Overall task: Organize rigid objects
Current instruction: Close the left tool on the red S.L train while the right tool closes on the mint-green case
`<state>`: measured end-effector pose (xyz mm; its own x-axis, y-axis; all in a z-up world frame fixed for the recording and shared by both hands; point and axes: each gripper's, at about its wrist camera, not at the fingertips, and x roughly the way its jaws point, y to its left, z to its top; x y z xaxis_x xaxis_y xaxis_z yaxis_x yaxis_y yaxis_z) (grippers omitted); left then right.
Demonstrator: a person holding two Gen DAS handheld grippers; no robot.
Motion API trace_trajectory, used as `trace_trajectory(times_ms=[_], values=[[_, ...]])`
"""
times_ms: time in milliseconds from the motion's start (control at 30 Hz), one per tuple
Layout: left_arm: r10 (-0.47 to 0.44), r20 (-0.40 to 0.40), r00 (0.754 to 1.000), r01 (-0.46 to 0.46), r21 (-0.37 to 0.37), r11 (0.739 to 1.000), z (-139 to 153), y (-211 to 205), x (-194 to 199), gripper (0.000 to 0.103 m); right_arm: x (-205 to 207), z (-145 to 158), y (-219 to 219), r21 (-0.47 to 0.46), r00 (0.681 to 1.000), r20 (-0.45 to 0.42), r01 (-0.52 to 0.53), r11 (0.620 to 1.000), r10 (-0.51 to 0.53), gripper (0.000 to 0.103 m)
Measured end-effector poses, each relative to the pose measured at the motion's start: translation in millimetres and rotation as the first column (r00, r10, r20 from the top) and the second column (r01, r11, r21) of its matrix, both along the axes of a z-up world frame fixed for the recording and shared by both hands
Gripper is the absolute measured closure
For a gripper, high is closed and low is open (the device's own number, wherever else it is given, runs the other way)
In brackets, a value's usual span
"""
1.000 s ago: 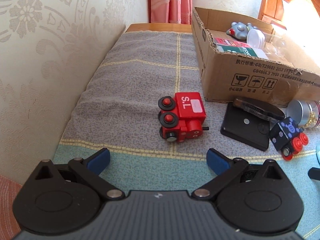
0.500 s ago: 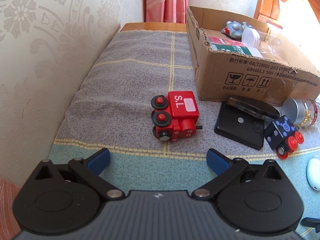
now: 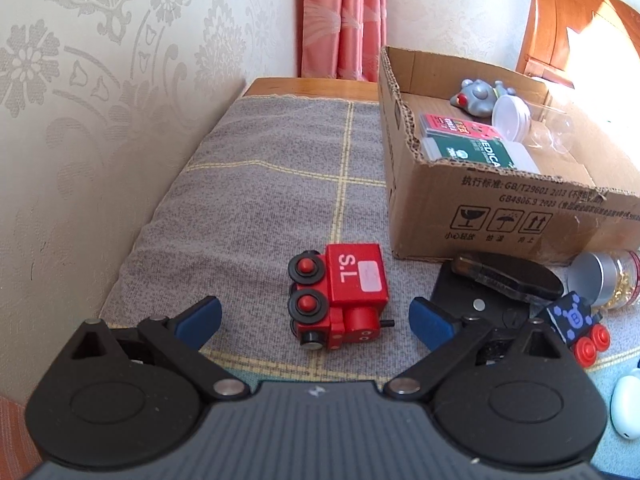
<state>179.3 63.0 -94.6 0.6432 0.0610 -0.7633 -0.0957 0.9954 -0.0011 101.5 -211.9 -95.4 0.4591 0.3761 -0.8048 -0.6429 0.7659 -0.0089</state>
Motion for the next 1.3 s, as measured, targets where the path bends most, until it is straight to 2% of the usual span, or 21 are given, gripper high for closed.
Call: trace_trajectory(times_ms=[133,300,433,733,1100,1300], values=[[0.003,-0.006,1.000,-0.003,-0.019,1.000,-1,-1,6,0.025,1,1,-1,0.002,1.000,0.006,-0.003,1.000,0.003,0.000],[0.002,0.002,1.000,-0.002,-0.017,1.000,-2,-5,7,0.037,4,2,-4,-0.009,1.000,0.012,-0.002,1.000,0.002,0.001],[-0.005,0.004,1.000,0.005,-0.018,1.000,0,-6,9,0.049,2,6,-5,-0.011,1.000,0.025,-0.017,1.000,0.017,0.010],[0.006,0.005,1.000,-0.006,-0.015,1.000,0,-6,8,0.051,-3,13,-3,-0.027,0.998,0.049,-0.034,0.999,0.035,0.044],[0.034,0.018,0.999,-0.034,-0.006,0.999,-1,-9,9,0.050,-3,12,-2,-0.039,0.997,0.063,-0.035,0.999,0.037,0.043],[0.016,0.011,1.000,-0.016,0.007,1.000,0,-11,9,0.054,-4,13,-2,-0.033,0.998,0.061,-0.032,0.999,0.034,0.045]])
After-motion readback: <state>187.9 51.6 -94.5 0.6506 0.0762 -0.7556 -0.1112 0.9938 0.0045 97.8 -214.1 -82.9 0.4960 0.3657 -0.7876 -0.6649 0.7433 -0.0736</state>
